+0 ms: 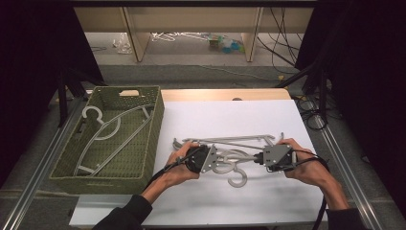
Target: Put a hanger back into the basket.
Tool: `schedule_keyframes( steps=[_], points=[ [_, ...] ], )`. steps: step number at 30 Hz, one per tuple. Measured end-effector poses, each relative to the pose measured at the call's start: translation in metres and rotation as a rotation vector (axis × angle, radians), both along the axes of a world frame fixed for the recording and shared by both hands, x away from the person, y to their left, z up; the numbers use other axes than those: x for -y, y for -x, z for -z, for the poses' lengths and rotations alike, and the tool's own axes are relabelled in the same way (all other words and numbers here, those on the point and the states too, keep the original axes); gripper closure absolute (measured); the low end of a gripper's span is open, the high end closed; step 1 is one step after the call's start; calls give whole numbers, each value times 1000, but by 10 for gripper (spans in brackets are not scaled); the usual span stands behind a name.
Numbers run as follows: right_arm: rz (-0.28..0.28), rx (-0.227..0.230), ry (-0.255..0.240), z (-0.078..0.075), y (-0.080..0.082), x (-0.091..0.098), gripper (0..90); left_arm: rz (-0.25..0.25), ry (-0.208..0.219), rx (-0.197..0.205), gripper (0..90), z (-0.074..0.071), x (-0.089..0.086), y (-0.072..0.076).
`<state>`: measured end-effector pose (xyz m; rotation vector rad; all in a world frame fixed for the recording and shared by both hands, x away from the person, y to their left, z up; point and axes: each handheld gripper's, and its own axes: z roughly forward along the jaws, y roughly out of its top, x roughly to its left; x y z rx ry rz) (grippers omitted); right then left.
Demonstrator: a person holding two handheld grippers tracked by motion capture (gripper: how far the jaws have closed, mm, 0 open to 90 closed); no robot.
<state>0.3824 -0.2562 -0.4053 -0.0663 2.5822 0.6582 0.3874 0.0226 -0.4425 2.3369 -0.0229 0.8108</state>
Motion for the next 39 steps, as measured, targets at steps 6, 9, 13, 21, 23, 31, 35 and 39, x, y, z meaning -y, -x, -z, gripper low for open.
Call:
schedule_keyframes(
  steps=[6,9,13,21,23,31,35,39],
  points=[
    [96,123,-67,-12,-7,4,530,5,-10,70,786,-25,-6,-3],
    [222,134,-194,-22,-5,5,414,-20,91,54,791,-32,-10,-6],
    [307,145,-360,-31,-6,10,359,-58,164,37,791,-42,-19,-10],
    [345,91,-497,-35,0,7,336,-168,394,-107,792,-76,-47,-18],
    [341,77,-497,-34,1,6,336,-190,442,-142,792,-78,-52,-18],
    [330,-2,-517,-12,13,-1,312,-282,623,-383,793,-90,-78,-13],
    [339,-22,-512,-6,18,-3,310,-285,675,-469,793,-96,-89,-4],
    [331,-29,-520,-1,23,-4,309,-271,714,-536,792,-108,-99,8]
  ],
)
